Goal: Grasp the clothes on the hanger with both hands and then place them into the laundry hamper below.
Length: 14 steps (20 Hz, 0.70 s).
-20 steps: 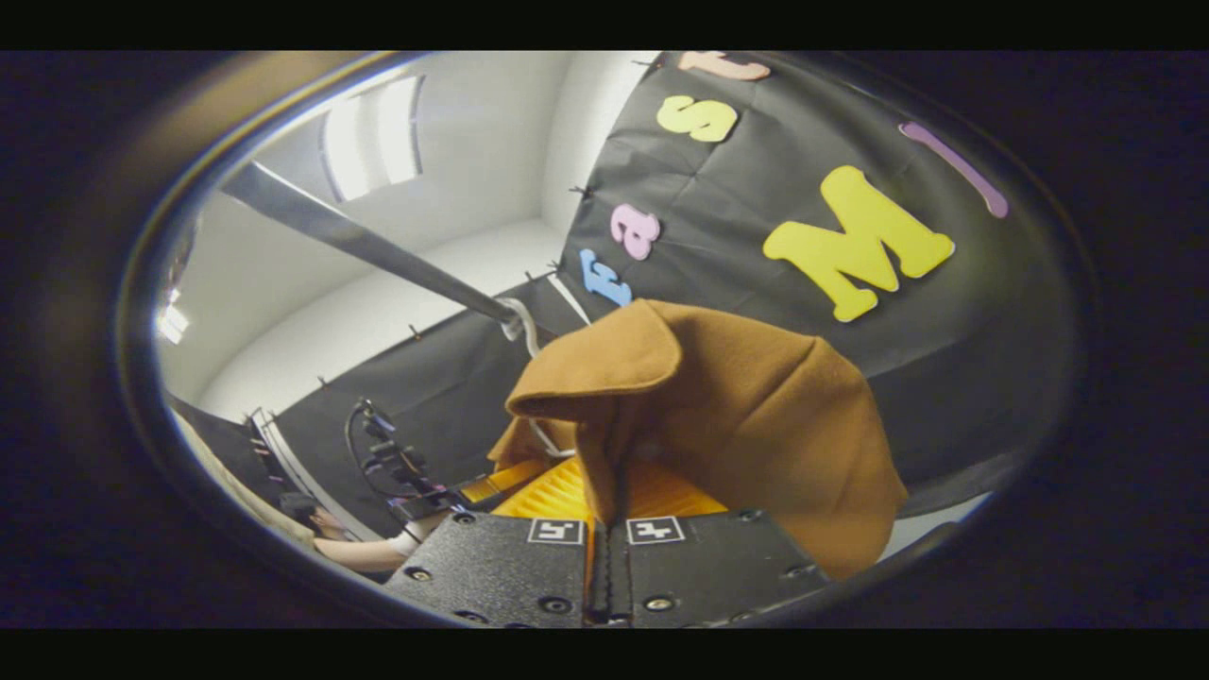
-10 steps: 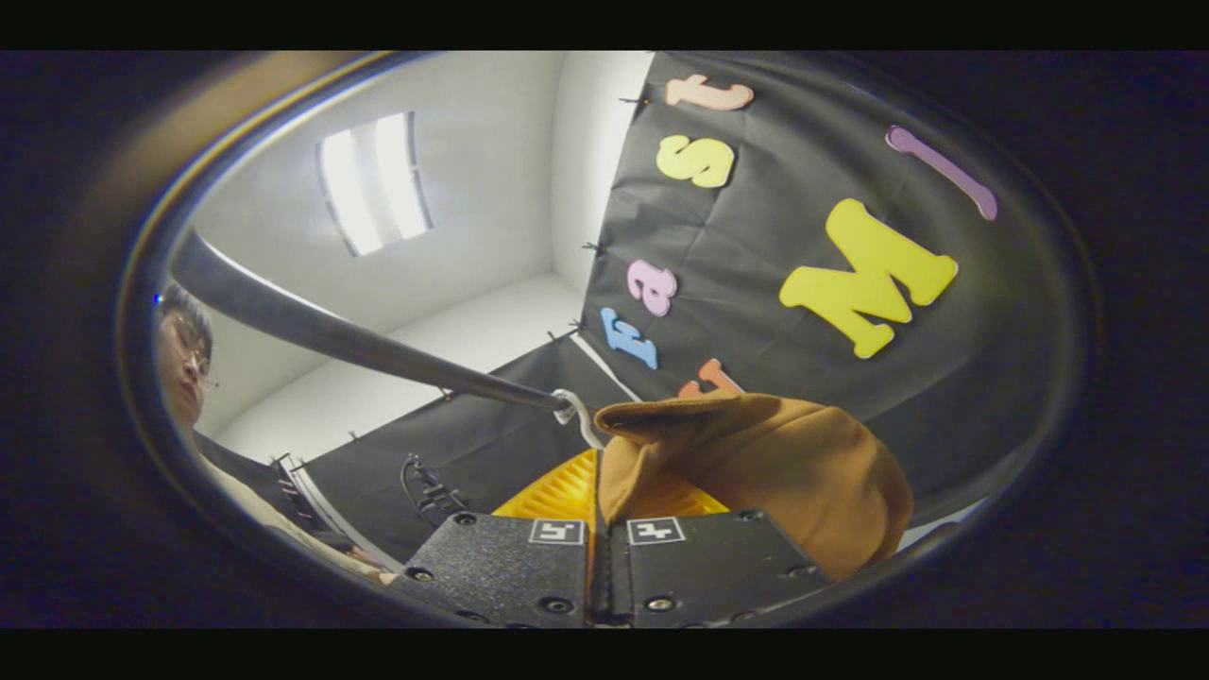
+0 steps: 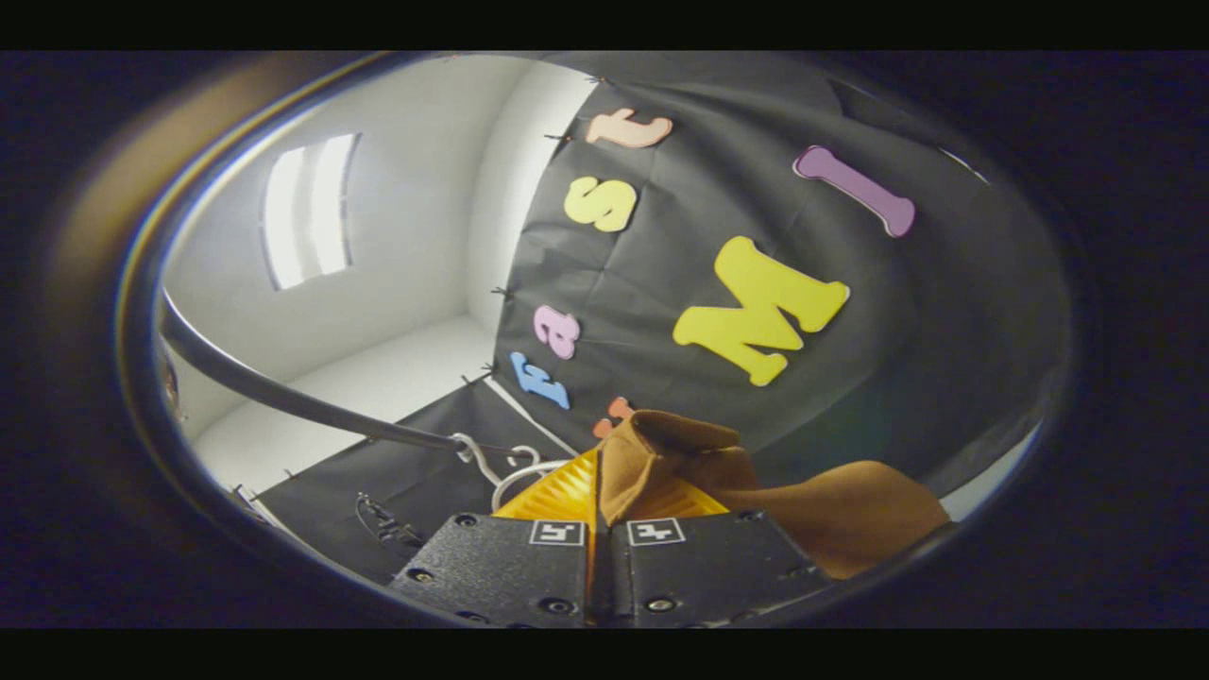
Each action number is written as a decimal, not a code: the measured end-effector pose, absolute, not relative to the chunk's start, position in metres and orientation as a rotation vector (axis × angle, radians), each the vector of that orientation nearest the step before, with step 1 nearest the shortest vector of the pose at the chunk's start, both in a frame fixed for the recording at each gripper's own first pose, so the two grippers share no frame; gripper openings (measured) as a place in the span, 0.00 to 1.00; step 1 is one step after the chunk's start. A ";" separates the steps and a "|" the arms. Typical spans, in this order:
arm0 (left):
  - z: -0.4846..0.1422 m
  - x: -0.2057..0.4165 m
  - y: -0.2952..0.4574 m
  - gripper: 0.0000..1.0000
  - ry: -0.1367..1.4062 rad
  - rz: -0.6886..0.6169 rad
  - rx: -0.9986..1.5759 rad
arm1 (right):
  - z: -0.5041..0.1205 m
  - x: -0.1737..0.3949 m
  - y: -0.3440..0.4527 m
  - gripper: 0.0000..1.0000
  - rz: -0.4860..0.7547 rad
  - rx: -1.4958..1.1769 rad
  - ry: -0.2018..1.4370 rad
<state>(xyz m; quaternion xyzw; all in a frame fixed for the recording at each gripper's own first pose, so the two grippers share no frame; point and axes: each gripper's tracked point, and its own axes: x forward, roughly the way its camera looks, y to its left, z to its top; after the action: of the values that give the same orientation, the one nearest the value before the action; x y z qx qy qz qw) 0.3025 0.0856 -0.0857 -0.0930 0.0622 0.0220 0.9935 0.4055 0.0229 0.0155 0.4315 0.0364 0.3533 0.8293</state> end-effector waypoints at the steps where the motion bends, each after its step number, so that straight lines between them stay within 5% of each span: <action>1: -0.087 0.304 0.085 0.05 0.127 0.039 -0.191 | 0.010 0.408 0.020 0.03 0.728 0.914 0.086; 8: -0.110 0.303 0.080 0.05 0.162 0.010 -0.229 | -0.039 0.421 0.010 0.02 0.584 0.817 0.185; 14: -0.157 0.282 0.096 0.00 0.250 0.069 -0.243 | -0.079 0.404 0.031 0.02 0.584 0.722 0.279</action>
<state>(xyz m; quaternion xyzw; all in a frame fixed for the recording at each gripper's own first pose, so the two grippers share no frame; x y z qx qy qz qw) 0.2821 0.0958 -0.1573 -0.1206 0.1245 0.0341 0.9843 0.4038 0.0310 -0.0786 0.3468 0.1339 0.2807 0.8849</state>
